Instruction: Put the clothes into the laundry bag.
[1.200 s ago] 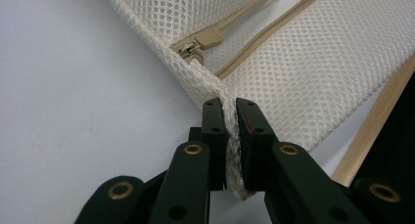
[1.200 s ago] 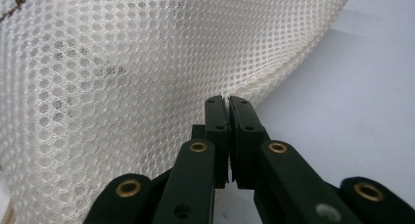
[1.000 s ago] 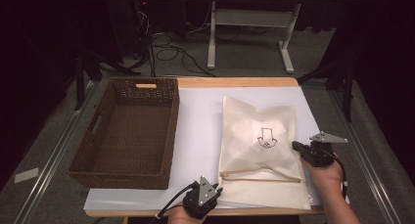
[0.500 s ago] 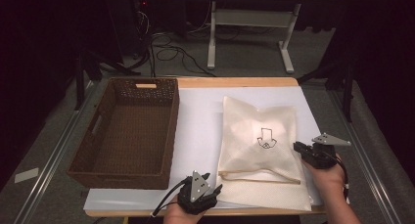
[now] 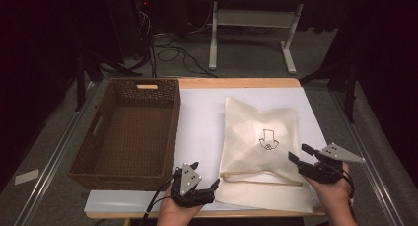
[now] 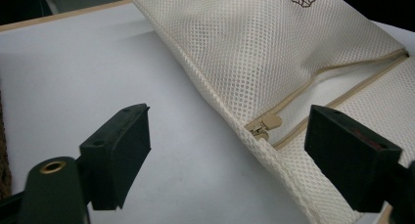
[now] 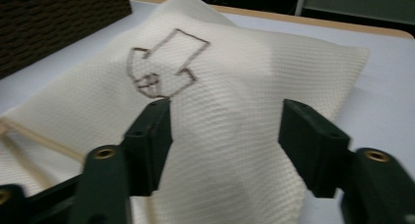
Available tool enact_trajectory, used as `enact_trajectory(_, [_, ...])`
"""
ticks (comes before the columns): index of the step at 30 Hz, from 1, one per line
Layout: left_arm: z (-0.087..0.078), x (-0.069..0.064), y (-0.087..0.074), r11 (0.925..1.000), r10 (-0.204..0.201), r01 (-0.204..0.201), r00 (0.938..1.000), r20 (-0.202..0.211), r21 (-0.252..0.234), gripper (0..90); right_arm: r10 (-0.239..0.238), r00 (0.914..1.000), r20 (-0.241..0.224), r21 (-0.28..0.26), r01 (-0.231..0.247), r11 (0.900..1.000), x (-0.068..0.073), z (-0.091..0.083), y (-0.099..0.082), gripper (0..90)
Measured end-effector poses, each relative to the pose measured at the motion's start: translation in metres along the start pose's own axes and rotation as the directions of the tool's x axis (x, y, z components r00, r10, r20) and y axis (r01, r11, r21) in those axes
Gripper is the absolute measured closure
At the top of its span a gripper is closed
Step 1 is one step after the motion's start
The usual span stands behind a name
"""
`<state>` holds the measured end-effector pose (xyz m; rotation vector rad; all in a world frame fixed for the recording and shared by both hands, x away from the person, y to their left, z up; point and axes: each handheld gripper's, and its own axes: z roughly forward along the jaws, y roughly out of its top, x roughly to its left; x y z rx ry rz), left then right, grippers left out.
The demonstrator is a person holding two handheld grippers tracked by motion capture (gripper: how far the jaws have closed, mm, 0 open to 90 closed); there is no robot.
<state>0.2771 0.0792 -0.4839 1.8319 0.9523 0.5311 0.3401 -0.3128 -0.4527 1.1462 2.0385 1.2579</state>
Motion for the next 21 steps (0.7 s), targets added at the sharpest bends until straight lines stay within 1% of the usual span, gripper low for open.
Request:
enact_trajectory(2, [-0.001, 0.000, 0.001, 0.9999, 0.009, -0.009, 0.9999, 0.008, 0.010, 14.8, -0.015, 0.9998, -0.008, -0.008, 0.015, 0.9999, 0.010, -0.004, -0.001, 20.2])
enact_trajectory(3, [-0.001, 0.000, 0.002, 0.9998, 0.019, -0.019, 0.9998, 0.008, 0.010, 14.0, -0.012, 0.9998, -0.015, -0.008, 0.012, 0.9999, 0.016, -0.007, -0.001, 15.5])
enact_trajectory(5, [-0.002, 0.000, 0.003, 0.9997, 0.024, -0.024, 0.9997, 0.004, 0.003, 10.1, -0.029, 0.9994, -0.018, -0.018, 0.029, 0.9994, 0.027, -0.011, -0.001, 9.7])
enact_trajectory(7, [-0.003, 0.000, 0.005, 0.9995, 0.030, -0.030, 0.9995, 0.003, 0.003, 4.6, -0.037, 0.9991, -0.021, -0.025, 0.036, 0.9990, 0.035, -0.014, 0.000, 5.3])
enact_trajectory(9, [-0.004, 0.000, 0.005, 0.9994, 0.035, -0.035, 0.9994, -0.006, 0.000, 0.0, -0.049, 0.9984, -0.029, -0.029, 0.048, 0.9984, 0.042, -0.016, -0.001, 3.7])
enact_trajectory(11, [-0.005, 0.000, 0.005, 0.9991, 0.042, -0.043, 0.9990, -0.011, -0.005, 0.0, -0.056, 0.9976, -0.039, -0.029, 0.055, 0.9980, 0.046, -0.017, -0.001, 3.2])
enact_trajectory(12, [-0.005, 0.001, 0.005, 0.9992, 0.039, -0.039, 0.9992, -0.007, -0.006, 0.0, -0.060, 0.9973, -0.042, -0.029, 0.059, 0.9978, 0.047, -0.017, -0.001, 3.2])
enact_trajectory(15, [-0.004, 0.001, 0.005, 0.9992, 0.038, -0.039, 0.9992, -0.010, -0.007, 0.0, -0.056, 0.9976, -0.042, -0.018, 0.055, 0.9983, 0.048, -0.016, -0.002, 3.3])
enact_trajectory(16, [-0.004, 0.001, 0.005, 0.9992, 0.039, -0.039, 0.9992, -0.011, -0.006, 0.0, -0.063, 0.9971, -0.042, -0.024, 0.062, 0.9978, 0.047, -0.016, -0.001, 3.6])
enact_trajectory(19, [-0.004, 0.002, 0.005, 0.9994, 0.035, -0.035, 0.9993, -0.017, -0.003, 0.0, -0.044, 0.9980, -0.045, -0.027, 0.043, 0.9987, 0.047, -0.017, -0.001, 3.9])
enact_trajectory(21, [-0.003, 0.003, 0.005, 0.9995, 0.031, -0.031, 0.9993, -0.020, 0.005, 0.5, -0.043, 0.9980, -0.046, -0.025, 0.042, 0.9988, 0.047, -0.017, -0.001, 4.0])
